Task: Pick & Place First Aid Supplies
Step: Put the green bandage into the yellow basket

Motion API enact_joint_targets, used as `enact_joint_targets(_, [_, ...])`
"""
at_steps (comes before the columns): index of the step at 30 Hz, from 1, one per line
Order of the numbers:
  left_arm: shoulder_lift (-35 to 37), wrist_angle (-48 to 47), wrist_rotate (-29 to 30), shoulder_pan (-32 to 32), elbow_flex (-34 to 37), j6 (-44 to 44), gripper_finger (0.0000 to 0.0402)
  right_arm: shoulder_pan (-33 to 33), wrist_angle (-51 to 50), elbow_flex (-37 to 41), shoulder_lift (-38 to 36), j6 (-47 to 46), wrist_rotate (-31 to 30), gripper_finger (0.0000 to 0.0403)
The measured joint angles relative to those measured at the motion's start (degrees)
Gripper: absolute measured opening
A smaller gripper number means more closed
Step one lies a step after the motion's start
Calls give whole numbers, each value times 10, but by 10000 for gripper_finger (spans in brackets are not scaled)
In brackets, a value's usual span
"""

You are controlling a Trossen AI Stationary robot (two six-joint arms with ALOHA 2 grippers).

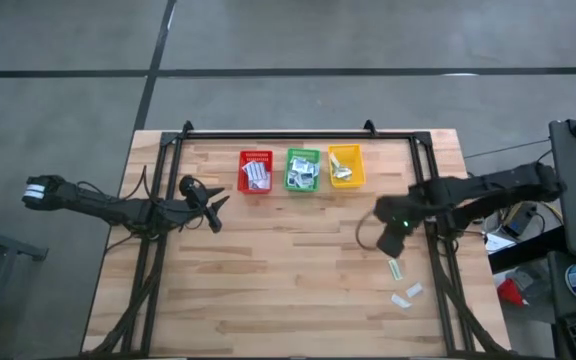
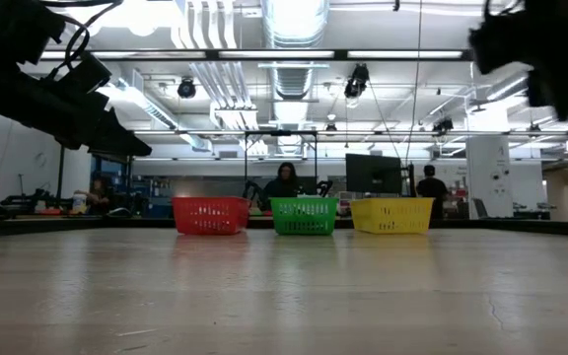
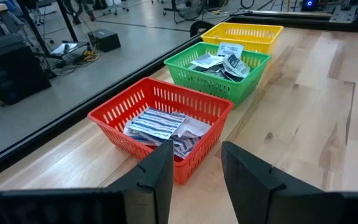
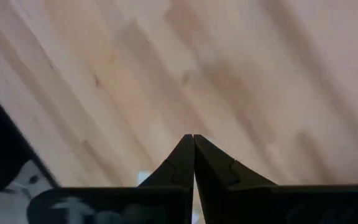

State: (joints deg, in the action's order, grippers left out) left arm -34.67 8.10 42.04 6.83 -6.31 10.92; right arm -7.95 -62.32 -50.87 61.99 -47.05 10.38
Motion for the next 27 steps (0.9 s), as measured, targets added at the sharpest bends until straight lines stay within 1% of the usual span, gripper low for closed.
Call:
enact_joint_targets(3, [0, 0, -2, 0, 0, 0, 133, -50, -1, 25, -19, -110, 4, 9])
enact_joint_targets(7, [0, 0, -2, 0, 0, 0, 133, -95, 1, 51, -38, -200, 2, 9])
enact_joint_targets(9, [0, 0, -2, 0, 0, 0, 133, -108, 2, 62, -45, -228, 3, 11])
enact_joint_targets(14, [0, 0, -3, 0, 0, 0, 133, -125, 6, 72, -48, -258, 2, 37])
enact_joint_targets(23, [0, 0, -3, 0, 0, 0, 133, -126, 14, 96, -48, -280, 2, 116])
enact_joint_targets(27, [0, 0, -3, 0, 0, 0, 133, -126, 32, 114, -48, -293, 2, 140])
